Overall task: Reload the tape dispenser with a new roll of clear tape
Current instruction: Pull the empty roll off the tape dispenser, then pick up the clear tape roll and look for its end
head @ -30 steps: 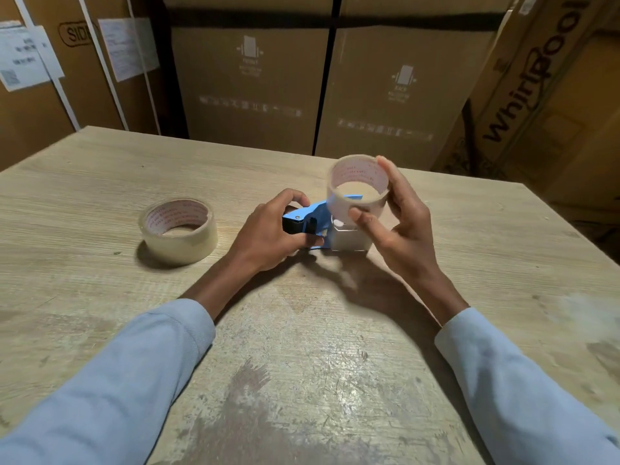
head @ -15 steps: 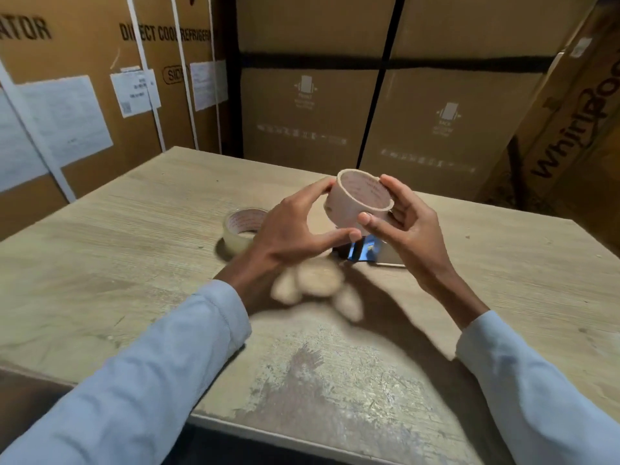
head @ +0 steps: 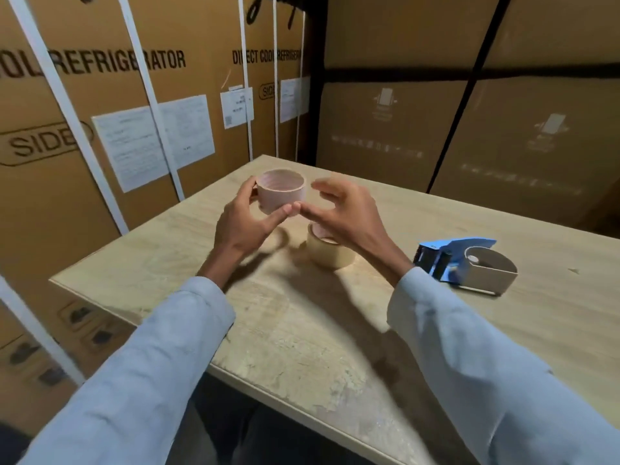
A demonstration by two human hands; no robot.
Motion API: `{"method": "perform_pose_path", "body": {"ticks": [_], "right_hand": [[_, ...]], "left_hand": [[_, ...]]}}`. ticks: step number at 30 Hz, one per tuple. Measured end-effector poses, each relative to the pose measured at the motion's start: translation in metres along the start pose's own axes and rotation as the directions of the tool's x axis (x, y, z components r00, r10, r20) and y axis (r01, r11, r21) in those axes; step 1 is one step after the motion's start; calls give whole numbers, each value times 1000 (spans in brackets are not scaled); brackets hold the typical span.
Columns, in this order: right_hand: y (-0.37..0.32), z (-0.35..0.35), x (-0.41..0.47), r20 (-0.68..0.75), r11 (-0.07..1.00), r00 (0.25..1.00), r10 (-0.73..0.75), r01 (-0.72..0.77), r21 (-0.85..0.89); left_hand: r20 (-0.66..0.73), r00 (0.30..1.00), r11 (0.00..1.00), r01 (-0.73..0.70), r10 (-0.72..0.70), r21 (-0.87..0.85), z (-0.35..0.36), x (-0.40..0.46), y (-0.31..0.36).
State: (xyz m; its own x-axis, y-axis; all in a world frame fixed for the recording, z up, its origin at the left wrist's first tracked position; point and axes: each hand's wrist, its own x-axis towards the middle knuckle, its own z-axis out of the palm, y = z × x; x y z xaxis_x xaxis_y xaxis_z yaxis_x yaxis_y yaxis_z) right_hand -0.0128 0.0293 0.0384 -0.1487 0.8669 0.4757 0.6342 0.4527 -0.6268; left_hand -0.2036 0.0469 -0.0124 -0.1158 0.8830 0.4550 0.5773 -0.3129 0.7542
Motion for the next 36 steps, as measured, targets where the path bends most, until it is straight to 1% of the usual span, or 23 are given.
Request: {"method": "perform_pose_path", "body": {"ticks": [2, 5, 7, 11, 14, 16, 18, 20, 21, 23, 24, 26, 28, 29, 30, 31, 32, 34, 35, 36], "right_hand": [[4, 7, -6, -15, 996, 998, -65, 64, -70], [18, 13, -18, -5, 975, 987, -160, 157, -155], [30, 16, -24, 17, 962, 978, -207, 207, -178], [51, 17, -32, 64, 944, 964, -260, 267, -193], [57, 10, -37, 126, 880, 925, -359, 380, -284], [59, 1, -38, 111, 858, 903, -414, 428, -283], [64, -8, -37, 77, 860, 902, -425, 429, -275], [70, -11, -36, 96, 853, 904, -417, 426, -302], [73, -10, -35, 125, 842, 900, -418, 436, -319], [75, -7, -34, 198, 832, 890, -411, 455, -317], [75, -7, -33, 209, 844, 892, -402, 449, -292], [75, -12, -31, 162, 903, 921, -354, 382, -195], [71, -23, -30, 63, 963, 961, -268, 270, -11], [68, -33, -31, 24, 969, 972, -233, 230, 95], [65, -45, -33, 0, 961, 977, -211, 208, 181], [62, -57, -37, -15, 953, 980, -199, 198, 231], [62, -71, -41, -22, 950, 980, -200, 199, 239], [67, -96, -53, -12, 961, 971, -237, 236, 145], [71, -107, -59, -1, 960, 962, -275, 274, 61], [76, -116, -67, 7, 946, 947, -322, 322, -24]], "left_hand": [[63, 995, 992, 67, -74, 108, 7, -3, -14], [165, 980, 960, 63, -111, 274, 20, -1, -22], [185, 974, 941, 66, -133, 333, 24, 1, -23], [192, 972, 928, 55, -134, 368, 25, 1, -25], [219, 967, 940, 53, -132, 336, 24, 1, -23], [160, 987, 947, -21, -33, 319, 23, -1, -21], [39, 991, 951, -137, 131, 277, 23, -5, -16], [-69, 961, 938, -244, 268, 247, 25, -8, -8], [-98, 944, 927, -282, 314, 249, 28, -9, -3], [-110, 925, 913, -331, 363, 237, 34, -11, 6], [-111, 923, 919, -342, 368, 198, 37, -12, 10], [-135, 932, 941, -335, 337, 36, 43, -13, 19], [-122, 961, 943, -268, 248, -198, 50, -13, 28], [-81, 981, 919, -192, 175, -345, 54, -13, 35], [-1, 996, 866, -78, 89, -495, 58, -14, 44], [115, 993, 793, 56, 18, -607, 62, -15, 53], [242, 970, 727, 181, -22, -662, 67, -14, 62], [460, 887, 594, 386, -30, -706, 78, -14, 78], [530, 848, 517, 460, -15, -722, 85, -14, 85], [567, 824, 460, 504, -1, -731, 92, -14, 93]]}}
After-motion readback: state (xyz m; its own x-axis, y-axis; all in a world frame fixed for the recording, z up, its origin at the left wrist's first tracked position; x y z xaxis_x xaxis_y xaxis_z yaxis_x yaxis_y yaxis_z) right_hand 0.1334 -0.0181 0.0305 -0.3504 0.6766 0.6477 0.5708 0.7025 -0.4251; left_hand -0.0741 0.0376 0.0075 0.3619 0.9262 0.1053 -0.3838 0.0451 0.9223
